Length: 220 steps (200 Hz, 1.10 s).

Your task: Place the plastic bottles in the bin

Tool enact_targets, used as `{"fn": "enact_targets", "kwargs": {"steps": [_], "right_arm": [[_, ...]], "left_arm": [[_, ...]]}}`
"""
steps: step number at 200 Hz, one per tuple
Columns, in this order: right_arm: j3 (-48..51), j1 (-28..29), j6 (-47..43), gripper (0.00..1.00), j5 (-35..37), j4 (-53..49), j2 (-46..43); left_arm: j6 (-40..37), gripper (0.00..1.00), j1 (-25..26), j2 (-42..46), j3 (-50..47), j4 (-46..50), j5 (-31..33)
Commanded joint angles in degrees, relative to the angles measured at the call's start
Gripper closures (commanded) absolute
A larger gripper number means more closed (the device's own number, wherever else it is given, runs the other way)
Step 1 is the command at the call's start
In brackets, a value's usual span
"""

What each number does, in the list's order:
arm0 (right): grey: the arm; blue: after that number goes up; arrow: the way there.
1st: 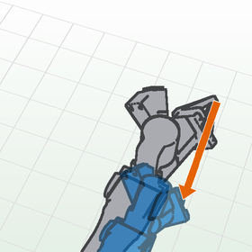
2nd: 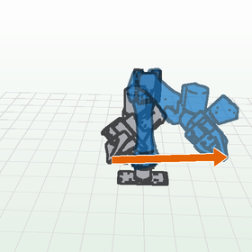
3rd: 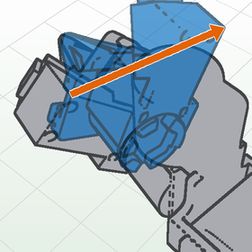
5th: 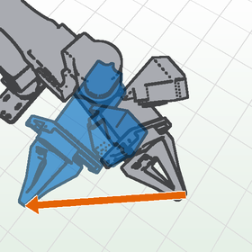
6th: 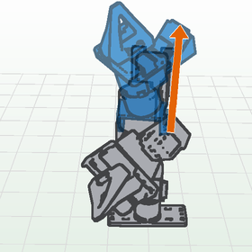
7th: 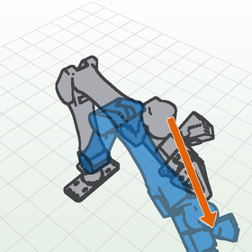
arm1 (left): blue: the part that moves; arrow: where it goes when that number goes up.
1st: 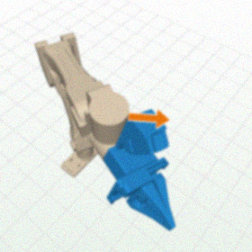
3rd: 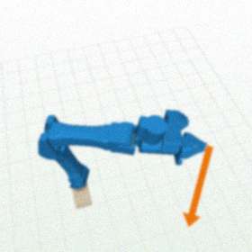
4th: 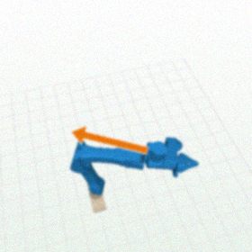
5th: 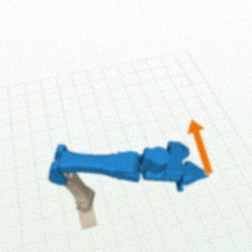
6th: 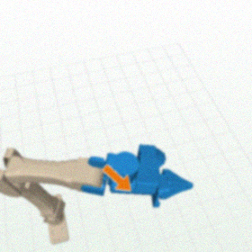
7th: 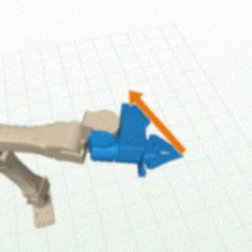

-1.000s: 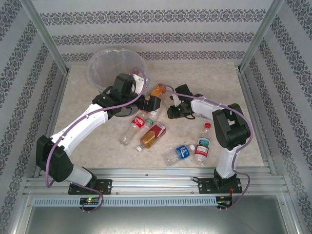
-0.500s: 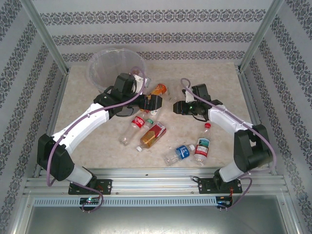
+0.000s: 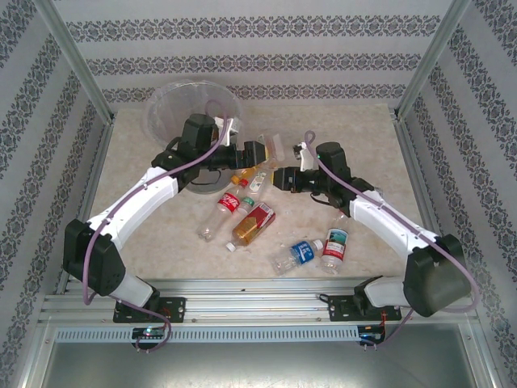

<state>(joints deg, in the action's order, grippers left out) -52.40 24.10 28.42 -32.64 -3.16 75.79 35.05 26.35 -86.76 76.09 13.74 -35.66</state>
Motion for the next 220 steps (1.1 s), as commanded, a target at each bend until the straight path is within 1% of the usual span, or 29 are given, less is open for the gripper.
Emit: {"fn": "enact_targets", "kwargs": {"steps": [1, 59, 106, 152, 170, 201, 220], "right_arm": [[0.5, 1.6, 0.8, 0.61, -0.9, 1.4, -3.2], [-0.4, 4.7, -0.9, 0.60, -0.4, -1.7, -5.7], [-1.2, 7.1, -3.4, 0.60, 1.5, -4.3, -5.4], [-2.1, 8.5, -4.7, 0.60, 3.1, -5.5, -4.5], [-2.4, 8.9, -5.4, 0.60, 3.8, -6.0, -4.3], [-3.0, 9.5, -6.6, 0.58, 5.2, -7.1, -4.3], [-3.2, 9.7, -6.9, 0.55, 5.9, -7.3, -4.3]], "left_arm": [[3.1, 0.02, -0.9, -1.1, -0.2, -3.2, -2.1], [6.1, 0.02, -2.0, -2.3, -1.2, -6.3, -4.2], [6.2, 0.08, -2.4, -2.1, -1.5, -6.9, -4.5], [6.3, 0.22, -2.8, -1.9, -1.7, -7.3, -5.2], [6.3, 0.29, -2.8, -1.8, -1.7, -7.5, -5.3], [5.8, 0.36, -2.9, -1.2, -2.0, -8.0, -5.4], [5.8, 0.40, -2.9, -0.9, -2.2, -8.4, -5.6]]}}
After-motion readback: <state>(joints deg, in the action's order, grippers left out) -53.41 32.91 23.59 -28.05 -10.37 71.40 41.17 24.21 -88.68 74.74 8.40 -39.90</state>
